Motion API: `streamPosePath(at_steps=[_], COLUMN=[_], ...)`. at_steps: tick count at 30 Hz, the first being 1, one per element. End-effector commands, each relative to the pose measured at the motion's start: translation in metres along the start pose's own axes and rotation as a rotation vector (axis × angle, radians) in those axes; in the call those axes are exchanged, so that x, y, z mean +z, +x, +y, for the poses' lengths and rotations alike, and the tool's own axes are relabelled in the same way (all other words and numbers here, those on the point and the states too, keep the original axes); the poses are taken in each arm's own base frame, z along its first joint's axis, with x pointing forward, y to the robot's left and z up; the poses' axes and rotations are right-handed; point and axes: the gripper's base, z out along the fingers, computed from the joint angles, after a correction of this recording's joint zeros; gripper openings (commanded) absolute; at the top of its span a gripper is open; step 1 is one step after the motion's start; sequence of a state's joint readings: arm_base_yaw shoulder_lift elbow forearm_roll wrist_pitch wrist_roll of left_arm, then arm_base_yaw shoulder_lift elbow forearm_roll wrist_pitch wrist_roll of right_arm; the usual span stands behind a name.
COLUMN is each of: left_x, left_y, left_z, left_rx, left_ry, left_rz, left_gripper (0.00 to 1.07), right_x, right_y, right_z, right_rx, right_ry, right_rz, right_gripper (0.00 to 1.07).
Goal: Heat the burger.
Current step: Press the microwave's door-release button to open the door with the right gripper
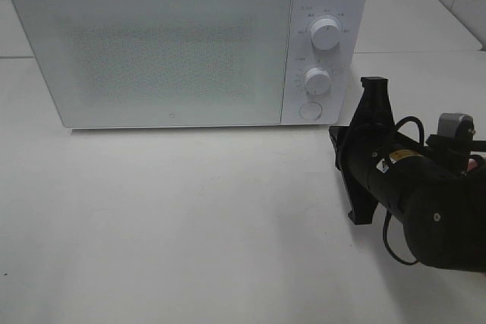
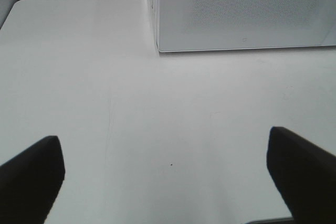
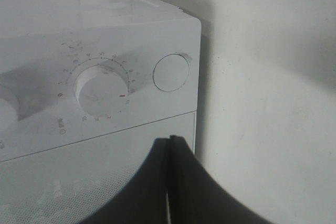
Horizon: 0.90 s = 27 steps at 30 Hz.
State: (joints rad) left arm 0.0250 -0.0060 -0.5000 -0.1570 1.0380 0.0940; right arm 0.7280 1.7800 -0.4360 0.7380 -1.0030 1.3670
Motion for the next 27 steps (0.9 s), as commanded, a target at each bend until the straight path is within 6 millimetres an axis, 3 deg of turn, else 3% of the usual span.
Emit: streamPosePath(at_steps=[1,16,27], left_x=[-0.003,-0.003,-0.003], left_y=[0.002,0.002,0.002], left_z=[-0.001,-0.001,-0.001], left_rx=[-0.001,-0.001,-0.001], left_ry=[0.008,0.008,0.008], left_rz=[-0.034,-0.034,-0.034], left_gripper=[1.0,1.0,1.0], right_x=[0.008,0.057,0.09], right_y=[0.003,0.011,0.007], right_z=[0.004,-0.001,0.008], right_rx=[-0.004,0.017,0.038], right_ry=[-0.009,0.011,-0.018], right_rz=[0.027,0.018,-0.002], right_gripper=[0.0,0.0,0.0])
